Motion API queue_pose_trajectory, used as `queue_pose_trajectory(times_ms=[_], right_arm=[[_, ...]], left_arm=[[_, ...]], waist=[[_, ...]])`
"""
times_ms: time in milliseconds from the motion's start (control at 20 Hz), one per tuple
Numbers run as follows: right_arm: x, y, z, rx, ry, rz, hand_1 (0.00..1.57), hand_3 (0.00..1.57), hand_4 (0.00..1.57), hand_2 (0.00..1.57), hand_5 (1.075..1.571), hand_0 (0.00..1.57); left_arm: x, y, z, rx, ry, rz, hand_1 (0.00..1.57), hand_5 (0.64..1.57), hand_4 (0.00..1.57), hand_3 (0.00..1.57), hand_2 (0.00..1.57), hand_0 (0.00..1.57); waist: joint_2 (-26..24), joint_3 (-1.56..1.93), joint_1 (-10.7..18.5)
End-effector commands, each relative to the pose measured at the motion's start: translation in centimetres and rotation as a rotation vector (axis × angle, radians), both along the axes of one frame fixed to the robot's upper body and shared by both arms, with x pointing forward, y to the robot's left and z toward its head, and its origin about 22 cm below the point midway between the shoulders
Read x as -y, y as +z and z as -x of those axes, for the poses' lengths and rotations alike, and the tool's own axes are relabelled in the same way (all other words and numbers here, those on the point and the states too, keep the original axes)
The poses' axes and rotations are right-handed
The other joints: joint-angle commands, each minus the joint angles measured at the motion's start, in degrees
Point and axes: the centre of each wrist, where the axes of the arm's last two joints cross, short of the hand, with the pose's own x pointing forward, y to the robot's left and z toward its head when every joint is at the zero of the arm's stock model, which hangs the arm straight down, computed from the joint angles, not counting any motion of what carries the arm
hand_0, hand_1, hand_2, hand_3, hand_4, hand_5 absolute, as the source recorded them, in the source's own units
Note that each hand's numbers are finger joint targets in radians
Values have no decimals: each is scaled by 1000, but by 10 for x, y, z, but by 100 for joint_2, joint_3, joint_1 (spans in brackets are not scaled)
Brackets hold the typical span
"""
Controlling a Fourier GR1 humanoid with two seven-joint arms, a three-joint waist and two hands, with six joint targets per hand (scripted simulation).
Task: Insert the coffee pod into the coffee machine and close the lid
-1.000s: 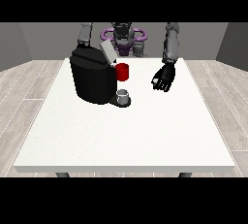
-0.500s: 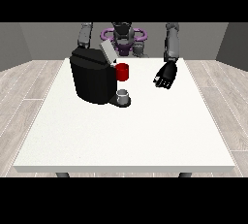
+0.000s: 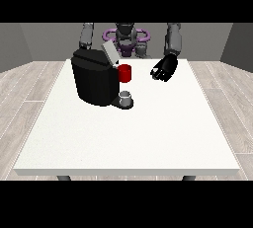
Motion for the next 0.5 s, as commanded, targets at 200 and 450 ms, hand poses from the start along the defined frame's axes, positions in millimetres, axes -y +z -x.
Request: queue_pose_trajectory(times_ms=[200, 450], right_arm=[[2, -19, 4, -106, -12, 34, 0, 0, 0, 0, 1571, 0], [1, -7, -3, -36, -11, -24, 0, 0, 0, 0, 1571, 0]], left_arm=[[38, 43, -19, -81, -94, 15, 1424, 1571, 557, 1341, 1404, 1424], [34, 34, -14, -43, -108, 18, 1424, 1571, 557, 1341, 1404, 1424]], waist=[[-677, 1, 46], [-538, 0, 74]])
